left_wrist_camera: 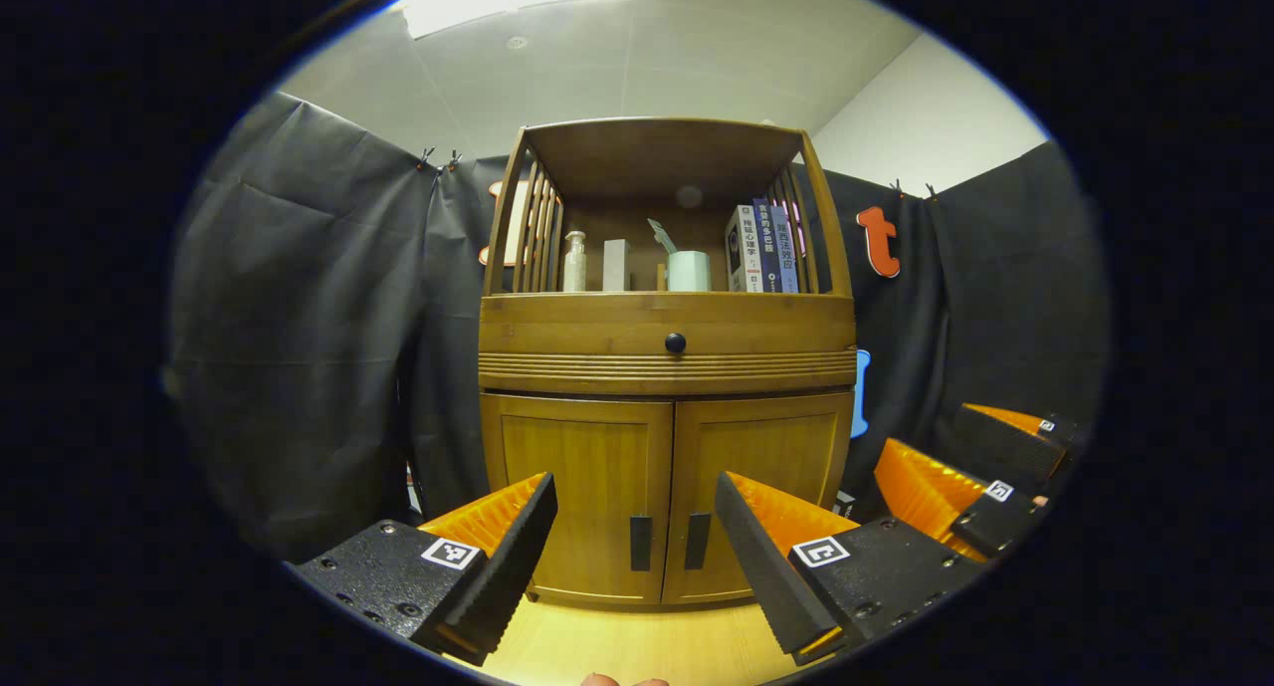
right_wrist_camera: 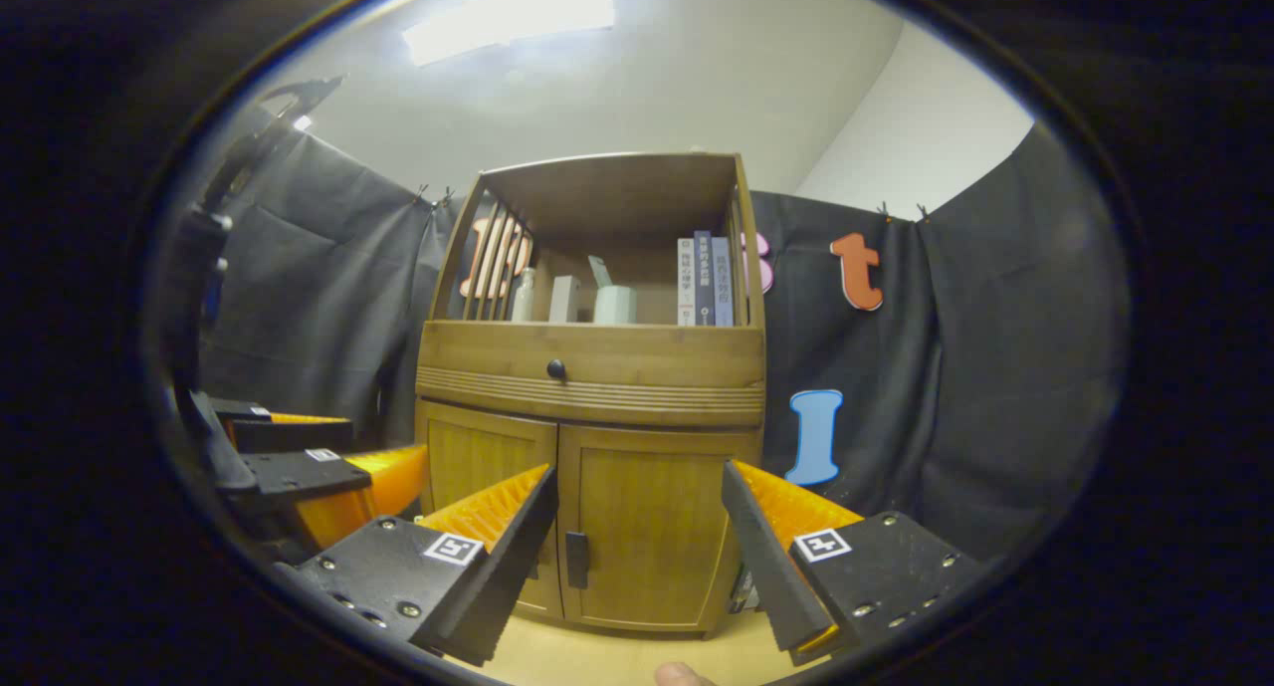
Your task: Open the right door of the double-door shoe cabinet with the right hand, and open the left door with the left hand.
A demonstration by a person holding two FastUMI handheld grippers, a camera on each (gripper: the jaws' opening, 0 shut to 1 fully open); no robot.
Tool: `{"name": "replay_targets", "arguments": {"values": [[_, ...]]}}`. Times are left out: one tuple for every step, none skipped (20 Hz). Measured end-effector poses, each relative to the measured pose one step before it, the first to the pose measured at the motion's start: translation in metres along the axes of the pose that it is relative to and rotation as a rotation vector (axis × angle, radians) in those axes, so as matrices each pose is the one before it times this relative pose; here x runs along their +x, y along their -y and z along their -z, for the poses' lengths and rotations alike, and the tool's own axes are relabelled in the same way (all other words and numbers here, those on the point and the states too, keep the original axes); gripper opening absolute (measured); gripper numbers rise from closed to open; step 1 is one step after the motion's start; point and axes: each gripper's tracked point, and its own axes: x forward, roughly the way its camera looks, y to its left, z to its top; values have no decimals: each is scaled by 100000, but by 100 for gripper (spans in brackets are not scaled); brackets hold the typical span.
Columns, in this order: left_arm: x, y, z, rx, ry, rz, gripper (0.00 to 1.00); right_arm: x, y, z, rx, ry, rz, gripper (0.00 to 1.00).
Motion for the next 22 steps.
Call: {"name": "replay_targets", "arguments": {"values": [[-54,-618,66,356,-280,-918,98,590,-454,1265,-210,-1646,-606,98],[-121,-711,144,431,-1,-1048,98,729,-488,1213,-144,-1274,-494,98],[-63,-822,13,630,-108,-1163,98,763,-406,1182,-291,-555,21,98],[11,-961,144,815,-150,-1303,98,989,-423,1045,-275,-26,304,98],[85,-1045,33,1003,-103,-1504,98,1002,-549,992,-137,-382,406,98],[-120,-1039,143,1014,-39,-1722,98,1173,-463,983,109,-737,344,97],[-43,-1102,187,876,-231,-1755,97,1034,-547,1093,277,-965,164,97],[68,-1143,52,776,-27,-1484,97,1112,-640,1084,655,-863,-10,97],[38,-1155,168,768,150,-1683,97,1252,-665,1217,507,-1442,242,97],[127,-952,84,655,82,-1483,97,1085,-426,1094,396,-1344,411,97],[57,-1157,100,697,195,-1598,97,1147,-525,1315,130,-1946,193,97],[43,-1126,60,679,302,-1491,97,1223,-585,1312,61,-2152,80,97],[151,-1043,37,564,315,-1380,97,1174,-627,1190,446,-1959,137,97],[38,-917,187,560,100,-1309,97,1208,-557,1134,753,-1940,155,98],[191,-860,101,484,151,-1047,97,1095,-469,1153,623,-2458,233,97],[208,-805,273,605,-329,-883,97,1197,-344,1046,652,-2459,686,97],[239,-685,202,629,-365,-782,97,1254,-137,1087,595,-2539,563,97],[95,-742,239,534,-359,-877,97,986,-162,776,480,-1879,972,98],[203,-648,120,234,-82,-865,97,838,115,924,73,-1779,2234,98],[198,-514,138,-97,-229,-734,98,860,64,717,-3,-1875,788,84],[201,-386,207,-311,-340,-557,97,942,-259,706,348,-1866,358,82],[224,-342,317,-306,-452,-478,97,626,-173,219,392,-1522,-106,81]]}}
